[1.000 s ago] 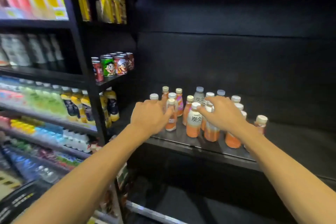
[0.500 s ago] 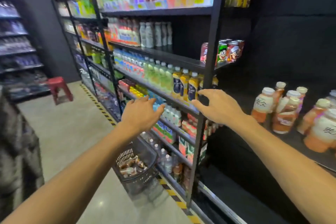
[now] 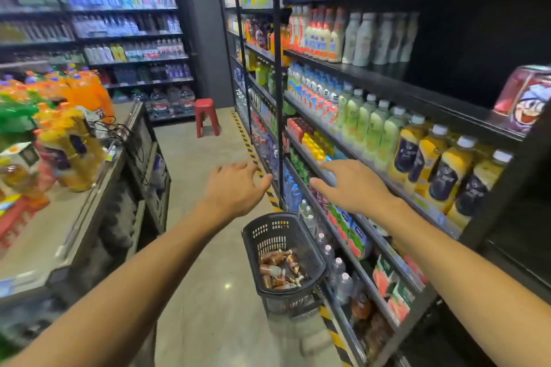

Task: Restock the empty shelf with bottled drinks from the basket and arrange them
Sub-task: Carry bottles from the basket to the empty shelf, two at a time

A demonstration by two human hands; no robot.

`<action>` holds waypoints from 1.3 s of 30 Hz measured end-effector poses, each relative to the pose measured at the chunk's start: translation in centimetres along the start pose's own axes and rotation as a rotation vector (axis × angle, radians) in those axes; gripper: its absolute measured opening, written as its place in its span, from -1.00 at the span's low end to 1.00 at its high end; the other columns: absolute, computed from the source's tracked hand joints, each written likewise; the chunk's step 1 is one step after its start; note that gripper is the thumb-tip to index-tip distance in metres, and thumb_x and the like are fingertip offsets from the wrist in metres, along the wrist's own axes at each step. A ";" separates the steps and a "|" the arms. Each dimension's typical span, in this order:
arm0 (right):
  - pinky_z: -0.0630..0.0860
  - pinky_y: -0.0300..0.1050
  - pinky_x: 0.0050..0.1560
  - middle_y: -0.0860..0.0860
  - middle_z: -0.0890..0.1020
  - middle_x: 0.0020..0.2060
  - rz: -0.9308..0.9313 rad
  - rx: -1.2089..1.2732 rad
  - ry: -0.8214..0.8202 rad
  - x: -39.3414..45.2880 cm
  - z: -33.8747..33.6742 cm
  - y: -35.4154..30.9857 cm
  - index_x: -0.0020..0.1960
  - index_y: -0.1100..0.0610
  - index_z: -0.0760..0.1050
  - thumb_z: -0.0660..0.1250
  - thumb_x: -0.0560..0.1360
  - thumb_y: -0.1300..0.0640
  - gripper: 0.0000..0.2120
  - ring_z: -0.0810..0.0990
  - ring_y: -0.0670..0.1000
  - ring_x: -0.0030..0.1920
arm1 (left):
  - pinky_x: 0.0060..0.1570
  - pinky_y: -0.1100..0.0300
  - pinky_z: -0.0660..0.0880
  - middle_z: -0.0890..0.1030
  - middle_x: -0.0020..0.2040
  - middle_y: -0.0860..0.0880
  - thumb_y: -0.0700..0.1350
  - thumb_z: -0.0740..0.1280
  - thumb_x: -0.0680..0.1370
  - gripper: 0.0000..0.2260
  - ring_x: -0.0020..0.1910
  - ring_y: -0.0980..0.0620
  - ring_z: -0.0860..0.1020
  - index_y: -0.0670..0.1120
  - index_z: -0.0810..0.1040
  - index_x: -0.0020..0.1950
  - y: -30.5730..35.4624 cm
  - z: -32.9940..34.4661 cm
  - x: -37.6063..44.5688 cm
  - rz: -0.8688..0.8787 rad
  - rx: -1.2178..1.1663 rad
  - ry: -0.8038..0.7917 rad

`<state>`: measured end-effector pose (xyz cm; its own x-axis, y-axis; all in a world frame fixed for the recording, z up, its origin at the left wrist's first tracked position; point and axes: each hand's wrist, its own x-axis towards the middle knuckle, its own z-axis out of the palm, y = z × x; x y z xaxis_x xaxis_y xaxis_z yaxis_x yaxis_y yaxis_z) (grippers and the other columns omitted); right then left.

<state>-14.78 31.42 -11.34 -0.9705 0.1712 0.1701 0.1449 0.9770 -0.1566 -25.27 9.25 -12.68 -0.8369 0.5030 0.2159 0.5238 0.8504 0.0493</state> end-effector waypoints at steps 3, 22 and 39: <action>0.45 0.08 0.36 0.07 0.60 0.33 -0.061 0.000 -0.025 3.7 1.4 1.0 0.47 0.11 0.46 0.16 0.65 -0.27 -0.42 0.52 0.13 0.35 | 0.41 -0.06 0.33 0.52 0.41 -0.07 0.32 -0.01 0.63 -0.41 0.39 -0.11 0.46 -0.03 0.46 0.44 -0.6 1.4 2.6 -0.052 0.016 -0.002; 0.39 0.09 0.38 0.07 0.62 0.29 -0.058 -0.029 -0.085 25.9 13.1 5.0 0.50 0.11 0.43 0.14 0.64 -0.29 -0.38 0.50 0.12 0.37 | 0.44 -0.06 0.26 0.47 0.46 -0.06 0.29 -0.03 0.65 -0.43 0.46 -0.08 0.40 -0.01 0.41 0.49 -7.4 13.7 22.2 -0.087 0.023 -0.147; 0.38 0.11 0.43 0.18 0.57 0.36 0.115 -0.048 -0.176 39.4 30.8 8.8 0.49 0.20 0.44 0.15 0.64 -0.27 -0.35 0.51 0.20 0.38 | 0.53 -0.11 0.09 0.28 0.58 -0.08 0.26 -0.02 0.66 -0.43 0.57 -0.08 0.20 -0.01 0.27 0.57 -14.7 32.3 36.7 0.011 -0.030 -0.324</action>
<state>-57.67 42.80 -35.94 -0.9650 0.2615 -0.0197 0.2620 0.9578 -0.1179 -68.81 20.14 -36.95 -0.8356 0.5391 -0.1052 0.5334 0.8422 0.0786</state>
